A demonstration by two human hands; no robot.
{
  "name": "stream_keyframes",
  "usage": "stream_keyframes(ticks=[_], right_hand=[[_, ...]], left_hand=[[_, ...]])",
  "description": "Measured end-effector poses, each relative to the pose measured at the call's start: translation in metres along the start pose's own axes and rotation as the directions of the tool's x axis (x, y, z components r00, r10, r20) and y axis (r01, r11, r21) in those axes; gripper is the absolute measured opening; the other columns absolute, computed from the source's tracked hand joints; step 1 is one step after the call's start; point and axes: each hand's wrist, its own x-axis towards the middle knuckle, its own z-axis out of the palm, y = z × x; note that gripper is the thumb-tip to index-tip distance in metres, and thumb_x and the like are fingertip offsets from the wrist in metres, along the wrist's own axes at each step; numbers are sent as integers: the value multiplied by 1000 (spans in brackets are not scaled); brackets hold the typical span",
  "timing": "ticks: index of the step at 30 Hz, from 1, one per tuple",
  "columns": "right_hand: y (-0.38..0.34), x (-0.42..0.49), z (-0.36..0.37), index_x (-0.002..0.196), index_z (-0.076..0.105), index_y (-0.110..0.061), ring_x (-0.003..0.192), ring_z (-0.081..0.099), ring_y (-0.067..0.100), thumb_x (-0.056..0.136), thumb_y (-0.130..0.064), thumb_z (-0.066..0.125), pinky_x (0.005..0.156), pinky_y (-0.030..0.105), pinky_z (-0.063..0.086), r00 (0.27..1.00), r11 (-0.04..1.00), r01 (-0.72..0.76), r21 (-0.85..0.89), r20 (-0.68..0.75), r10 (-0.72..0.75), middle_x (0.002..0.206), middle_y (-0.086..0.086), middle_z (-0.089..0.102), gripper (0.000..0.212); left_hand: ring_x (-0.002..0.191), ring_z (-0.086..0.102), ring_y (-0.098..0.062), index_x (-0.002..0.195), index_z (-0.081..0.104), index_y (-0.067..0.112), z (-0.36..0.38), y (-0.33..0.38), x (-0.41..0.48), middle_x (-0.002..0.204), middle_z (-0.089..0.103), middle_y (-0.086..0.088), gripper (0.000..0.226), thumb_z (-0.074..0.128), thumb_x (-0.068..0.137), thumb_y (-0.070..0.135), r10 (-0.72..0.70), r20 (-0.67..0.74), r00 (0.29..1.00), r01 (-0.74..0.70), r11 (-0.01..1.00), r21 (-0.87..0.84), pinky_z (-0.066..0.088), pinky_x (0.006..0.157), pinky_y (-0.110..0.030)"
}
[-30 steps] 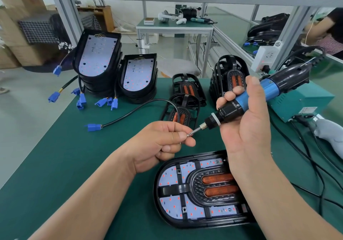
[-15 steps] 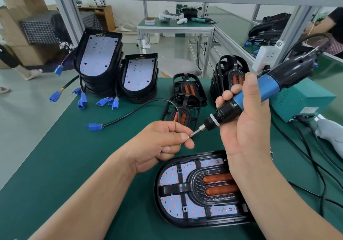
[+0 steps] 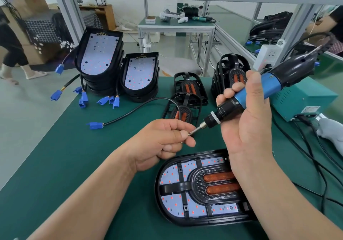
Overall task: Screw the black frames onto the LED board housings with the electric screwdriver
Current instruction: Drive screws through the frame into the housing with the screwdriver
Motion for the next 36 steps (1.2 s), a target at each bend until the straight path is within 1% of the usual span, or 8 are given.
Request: stream_keyframes(ticks=[5, 9, 12, 15, 21, 24, 30, 36], right_hand=[[-2, 0, 0, 114, 57, -18, 74, 56, 13, 104, -36, 67, 77, 32, 51, 998, 997, -39, 73, -44, 42, 87, -2, 56, 23], [-4, -1, 1, 117, 54, -18, 73, 55, 13, 104, -35, 66, 76, 32, 50, 998, 996, -55, 76, -17, 56, 87, -2, 55, 25], [-5, -5, 3, 121, 52, -18, 73, 55, 13, 98, -36, 70, 76, 31, 50, 997, 995, -70, 76, 33, 68, 87, -3, 56, 34], [-4, -7, 6, 123, 51, -18, 73, 54, 13, 99, -36, 68, 75, 30, 50, 996, 995, -72, 69, 62, 68, 86, -3, 56, 35], [-4, -5, 4, 122, 51, -18, 72, 55, 13, 103, -34, 66, 76, 31, 49, 996, 993, -81, 87, 30, 78, 85, -3, 57, 29], [-3, -5, 3, 121, 52, -18, 71, 55, 12, 101, -34, 67, 75, 30, 50, 997, 993, -83, 87, 8, 83, 85, -3, 57, 30], [-3, -5, 4, 120, 51, -18, 70, 55, 12, 99, -34, 68, 73, 29, 50, 996, 993, -87, 84, -2, 87, 83, -3, 57, 31], [-1, -6, 2, 118, 53, -18, 72, 55, 12, 104, -32, 65, 75, 30, 50, 998, 996, -60, 61, -20, 62, 85, -3, 57, 23]], left_hand=[[50, 31, -3, 127, 65, -2, -4, 6, -2, 87, 68, -9, 34, 62, 98, 15, -27, -7, 1000, 26, 999, -27, 26, 40, -12], [48, 31, -3, 109, 72, 4, -15, 13, -9, 77, 61, -5, 17, 59, 105, 14, -106, -66, 992, 113, 987, 115, 22, 39, -13], [47, 31, -3, 102, 75, 5, -22, 17, -14, 74, 57, -3, 15, 66, 99, 17, -131, -90, 987, 146, 971, 187, 21, 39, -13], [48, 31, -3, 107, 79, 10, -22, 18, -17, 74, 56, -2, 23, 68, 91, 21, -131, -59, 990, 140, 969, 203, 21, 40, -13], [50, 29, -4, 123, 77, 26, -15, 15, -18, 74, 58, 1, 32, 70, 92, 20, -122, 58, 991, 104, 961, 257, 22, 42, -13], [50, 27, -5, 121, 77, 25, -11, 12, -17, 73, 57, 1, 36, 78, 85, 26, -99, 77, 992, 75, 959, 272, 22, 42, -13], [51, 28, -6, 101, 81, 16, -9, 10, -14, 73, 60, -1, 27, 84, 80, 33, -66, 45, 997, 51, 959, 278, 19, 44, -17], [54, 27, -10, 98, 80, 8, -5, 6, -11, 74, 61, -5, 28, 85, 81, 30, -22, -17, 1000, 26, 955, 295, 20, 44, -18]])
